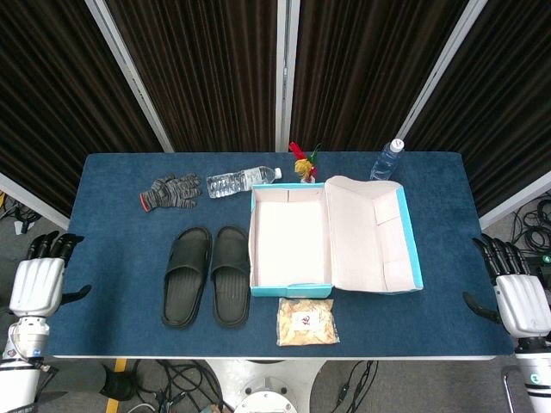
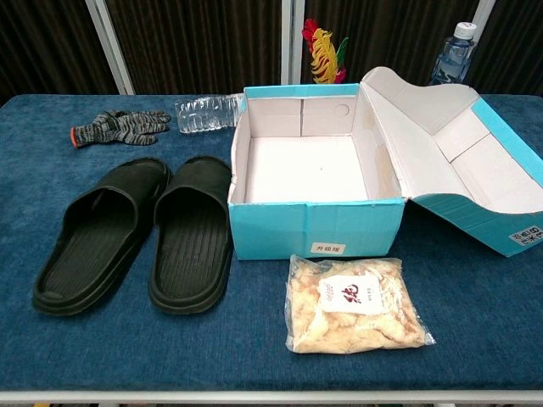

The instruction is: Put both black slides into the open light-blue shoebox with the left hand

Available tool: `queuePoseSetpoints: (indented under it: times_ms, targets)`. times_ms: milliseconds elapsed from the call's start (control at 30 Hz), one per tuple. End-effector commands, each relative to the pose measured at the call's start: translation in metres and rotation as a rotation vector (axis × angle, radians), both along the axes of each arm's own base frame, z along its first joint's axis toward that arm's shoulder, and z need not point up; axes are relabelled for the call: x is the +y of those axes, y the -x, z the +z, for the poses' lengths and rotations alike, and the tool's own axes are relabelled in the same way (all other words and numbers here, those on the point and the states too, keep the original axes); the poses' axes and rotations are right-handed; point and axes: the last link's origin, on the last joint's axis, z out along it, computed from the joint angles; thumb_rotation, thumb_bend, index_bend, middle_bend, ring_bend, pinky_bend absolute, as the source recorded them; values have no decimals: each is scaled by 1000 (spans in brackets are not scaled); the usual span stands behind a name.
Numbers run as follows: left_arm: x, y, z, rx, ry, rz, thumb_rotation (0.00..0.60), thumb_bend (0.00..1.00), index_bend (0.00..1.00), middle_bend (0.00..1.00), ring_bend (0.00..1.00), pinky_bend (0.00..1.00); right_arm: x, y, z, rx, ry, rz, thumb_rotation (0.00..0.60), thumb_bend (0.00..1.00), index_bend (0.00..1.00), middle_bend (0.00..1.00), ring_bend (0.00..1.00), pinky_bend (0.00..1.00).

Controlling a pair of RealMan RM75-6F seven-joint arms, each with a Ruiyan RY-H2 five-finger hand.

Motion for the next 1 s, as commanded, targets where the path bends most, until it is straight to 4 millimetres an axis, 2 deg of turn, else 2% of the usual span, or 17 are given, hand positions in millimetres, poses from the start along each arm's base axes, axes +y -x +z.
queuePoseSetpoints:
  times_ms: [33,133,200,233,267,333,400,500,600,733,900,1000]
  targets:
    - [22,-21,3,-6,26,-88,600,0,189,163,93,122,-1,-3,3,13,1,14,600,151,0,44,0,4]
    - [44,-47,3,-48,64,-175,600,0,189,163,99,124,-1,-7,6,23,10,29,600,150,0,44,0,4]
    - [58,-63,1,-72,102,-216,600,0,196,163,177,145,-1,-9,8,26,13,39,600,150,0,44,0,4]
    - [67,-73,-2,-83,135,-235,600,0,199,163,249,193,-1,-11,8,25,13,46,600,150,0,44,0,4]
    - [74,-81,-5,-89,161,-251,600,0,200,163,314,271,0,-11,8,24,13,50,600,150,0,44,0,4]
    - [89,-99,-14,-126,219,-273,600,0,200,163,457,529,1,-13,8,23,11,58,600,150,0,44,0,4]
    - [101,-112,-23,-156,273,-271,600,0,200,163,561,697,2,-13,8,21,11,60,600,150,0,44,0,4]
    - [119,-128,-42,-179,368,-252,600,0,196,163,643,801,5,-12,10,21,16,60,600,151,0,44,0,4]
    - [134,-142,-68,-179,468,-221,600,0,176,155,667,829,8,-10,11,19,22,57,600,151,0,44,0,4]
    - [142,-154,-99,-164,591,-166,600,0,127,109,668,839,9,-9,11,19,20,53,600,150,0,44,0,4]
    - [150,-161,-125,-109,650,-95,600,0,95,54,663,841,9,-8,13,20,23,51,600,151,0,44,0,5]
    - [148,-164,-137,-67,672,-53,600,0,78,31,662,841,9,-7,13,18,20,47,600,151,0,44,0,5]
